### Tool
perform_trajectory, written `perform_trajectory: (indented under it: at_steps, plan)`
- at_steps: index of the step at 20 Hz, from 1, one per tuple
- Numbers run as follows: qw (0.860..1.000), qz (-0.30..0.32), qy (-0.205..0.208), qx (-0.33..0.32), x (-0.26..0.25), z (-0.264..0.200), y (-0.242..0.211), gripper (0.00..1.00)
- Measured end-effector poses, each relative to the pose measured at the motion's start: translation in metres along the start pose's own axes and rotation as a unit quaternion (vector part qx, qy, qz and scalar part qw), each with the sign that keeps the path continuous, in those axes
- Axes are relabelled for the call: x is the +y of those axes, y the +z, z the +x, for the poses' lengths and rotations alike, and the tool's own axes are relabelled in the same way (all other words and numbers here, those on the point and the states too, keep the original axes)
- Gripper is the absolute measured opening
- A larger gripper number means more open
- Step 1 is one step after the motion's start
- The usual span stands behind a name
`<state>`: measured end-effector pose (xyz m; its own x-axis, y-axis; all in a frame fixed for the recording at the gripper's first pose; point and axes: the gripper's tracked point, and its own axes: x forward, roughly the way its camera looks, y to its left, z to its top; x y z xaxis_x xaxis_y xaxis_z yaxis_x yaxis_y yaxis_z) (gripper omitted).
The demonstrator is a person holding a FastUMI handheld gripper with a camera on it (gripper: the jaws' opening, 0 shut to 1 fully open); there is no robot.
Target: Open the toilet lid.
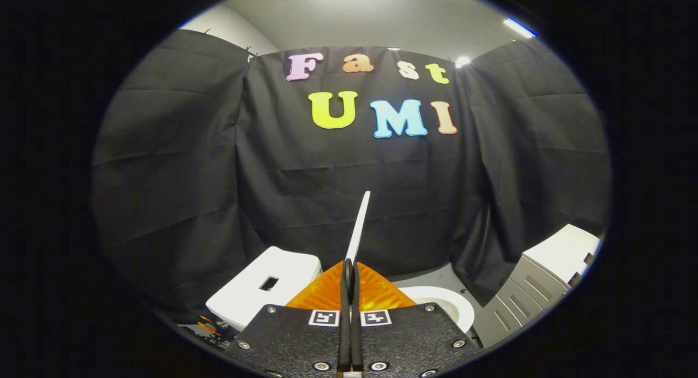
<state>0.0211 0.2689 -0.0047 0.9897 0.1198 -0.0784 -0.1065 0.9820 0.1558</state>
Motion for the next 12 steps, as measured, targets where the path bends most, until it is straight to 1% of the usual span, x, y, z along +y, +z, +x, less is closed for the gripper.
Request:
perform_trajectory:
  at_steps: [5,12]
  plan:
    - [1.000,-0.010,0.017,-0.004,0.024,0.003,0.005,0.00]
    - [0.998,-0.020,0.055,-0.018,0.069,0.008,0.004,0.00]
